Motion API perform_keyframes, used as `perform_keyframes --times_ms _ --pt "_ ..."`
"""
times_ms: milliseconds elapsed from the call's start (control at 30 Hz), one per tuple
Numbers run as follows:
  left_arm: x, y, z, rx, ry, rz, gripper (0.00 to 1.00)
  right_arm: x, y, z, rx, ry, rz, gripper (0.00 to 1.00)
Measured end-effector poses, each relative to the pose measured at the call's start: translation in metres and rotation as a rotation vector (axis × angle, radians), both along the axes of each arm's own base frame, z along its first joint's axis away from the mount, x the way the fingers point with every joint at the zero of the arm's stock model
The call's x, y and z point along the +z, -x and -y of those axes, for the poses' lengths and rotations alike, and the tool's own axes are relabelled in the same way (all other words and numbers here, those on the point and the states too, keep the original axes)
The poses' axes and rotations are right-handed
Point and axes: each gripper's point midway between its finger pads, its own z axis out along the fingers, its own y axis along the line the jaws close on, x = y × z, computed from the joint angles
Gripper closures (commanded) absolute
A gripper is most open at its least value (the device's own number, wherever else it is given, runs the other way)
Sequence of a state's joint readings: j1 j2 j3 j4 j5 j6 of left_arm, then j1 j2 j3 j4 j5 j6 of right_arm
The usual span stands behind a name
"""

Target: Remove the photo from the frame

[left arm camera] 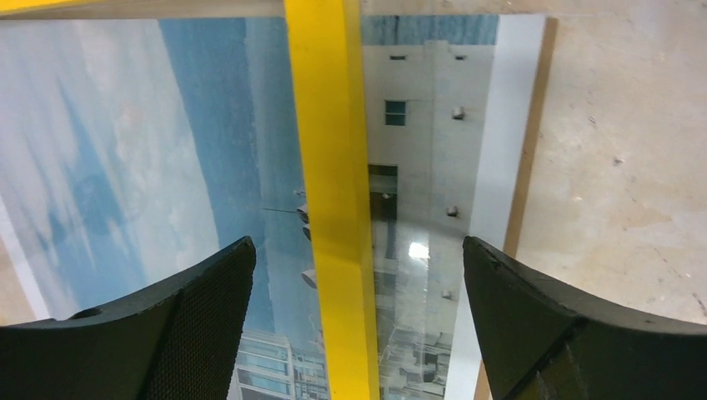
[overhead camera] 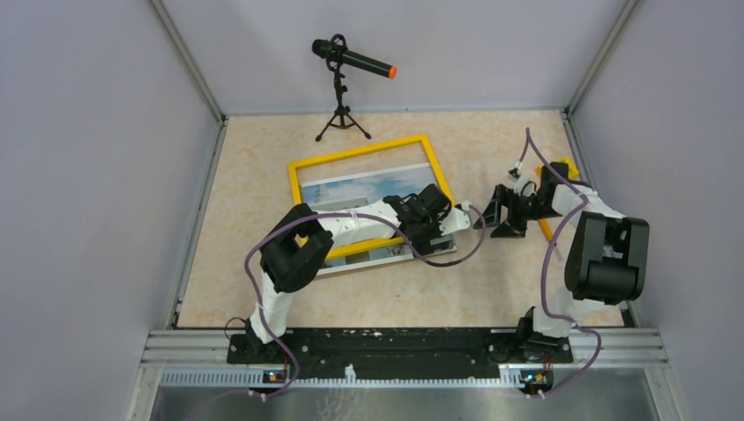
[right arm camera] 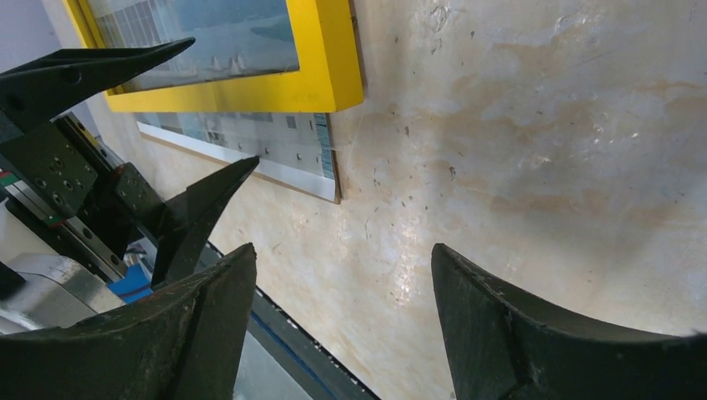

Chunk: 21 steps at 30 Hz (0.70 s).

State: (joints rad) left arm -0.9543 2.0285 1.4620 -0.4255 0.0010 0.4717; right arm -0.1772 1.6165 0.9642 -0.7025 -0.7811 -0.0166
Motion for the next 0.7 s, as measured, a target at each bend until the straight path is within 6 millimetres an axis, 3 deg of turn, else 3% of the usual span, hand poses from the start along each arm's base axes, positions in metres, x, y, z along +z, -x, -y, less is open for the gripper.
perform_keyframes --times_ms 400,633,700 --pt "0.003 -0.041 -0.004 0.119 -0.006 0.108 0.24 -0.001 0.003 -0.01 0.028 -0.01 -0.003 0.37" --pt "0.004 -0.048 -0.006 0.16 0.033 0.079 0.22 -0.001 0.007 -0.025 0.062 -0.034 -0.007 0.46" --pt "0.005 -0.04 -0.014 0.143 0.065 0.051 0.25 -0.002 0.011 -0.032 0.076 -0.051 -0.022 0.49"
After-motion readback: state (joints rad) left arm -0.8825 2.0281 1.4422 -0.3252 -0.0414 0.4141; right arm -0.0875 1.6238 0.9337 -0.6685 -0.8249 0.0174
